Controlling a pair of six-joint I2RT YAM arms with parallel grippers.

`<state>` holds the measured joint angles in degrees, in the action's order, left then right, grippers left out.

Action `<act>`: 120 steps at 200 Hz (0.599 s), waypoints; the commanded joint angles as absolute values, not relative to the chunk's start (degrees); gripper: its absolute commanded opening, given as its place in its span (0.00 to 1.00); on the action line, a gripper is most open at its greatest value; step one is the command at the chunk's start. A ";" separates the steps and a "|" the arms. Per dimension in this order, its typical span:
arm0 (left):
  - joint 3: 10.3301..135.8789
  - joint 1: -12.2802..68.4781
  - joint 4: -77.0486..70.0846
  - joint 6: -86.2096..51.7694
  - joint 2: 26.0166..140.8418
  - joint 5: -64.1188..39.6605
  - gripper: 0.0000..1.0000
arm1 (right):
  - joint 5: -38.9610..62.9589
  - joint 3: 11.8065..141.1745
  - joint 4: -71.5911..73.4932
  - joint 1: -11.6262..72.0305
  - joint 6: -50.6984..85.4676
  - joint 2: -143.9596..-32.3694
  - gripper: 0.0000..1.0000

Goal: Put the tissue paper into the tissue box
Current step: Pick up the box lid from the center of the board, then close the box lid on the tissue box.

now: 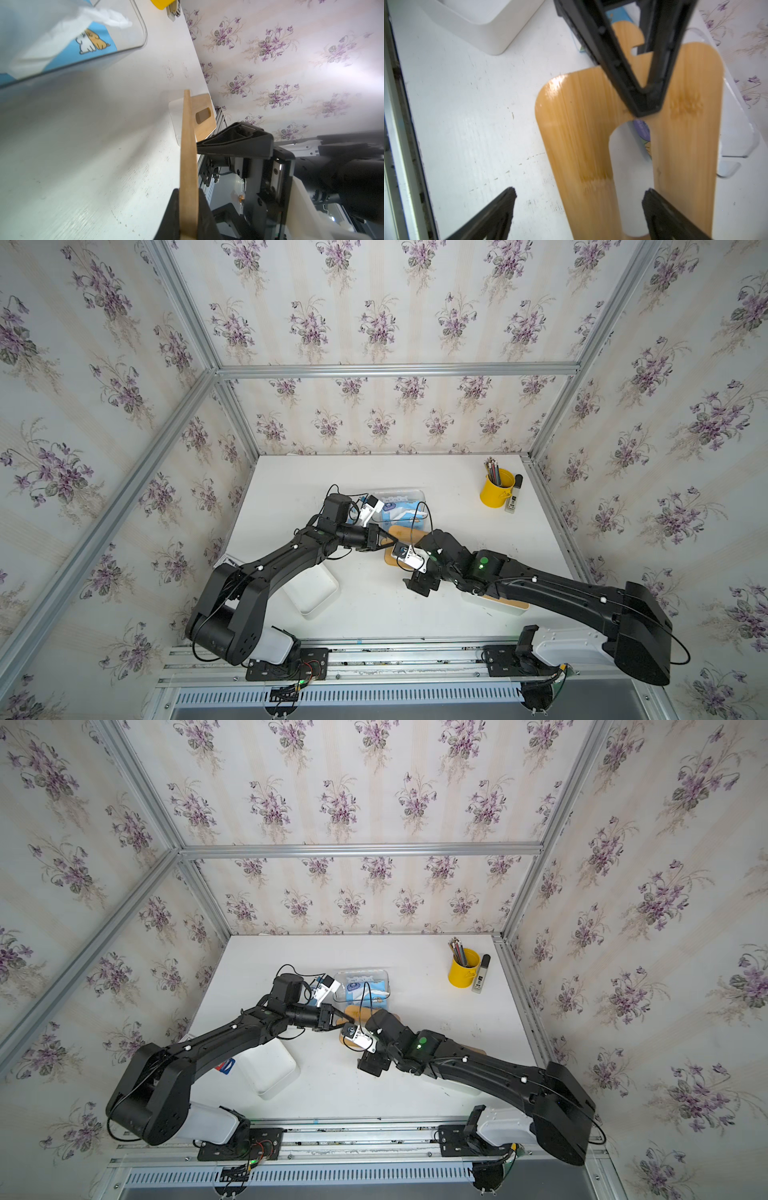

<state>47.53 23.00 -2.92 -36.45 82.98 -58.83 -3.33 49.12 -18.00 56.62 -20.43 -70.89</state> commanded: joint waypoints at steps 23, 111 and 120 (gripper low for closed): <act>53.54 20.95 0.86 -38.57 81.42 -55.89 0.00 | 9.87 51.85 -14.62 49.18 -9.28 -59.33 1.00; 62.39 14.34 -4.59 -53.48 89.62 -55.12 0.00 | 21.67 57.64 -12.03 18.58 18.14 -70.85 0.98; 63.15 14.19 -4.63 -53.94 90.57 -55.12 0.00 | 20.51 58.20 -12.12 18.50 18.36 -72.54 0.98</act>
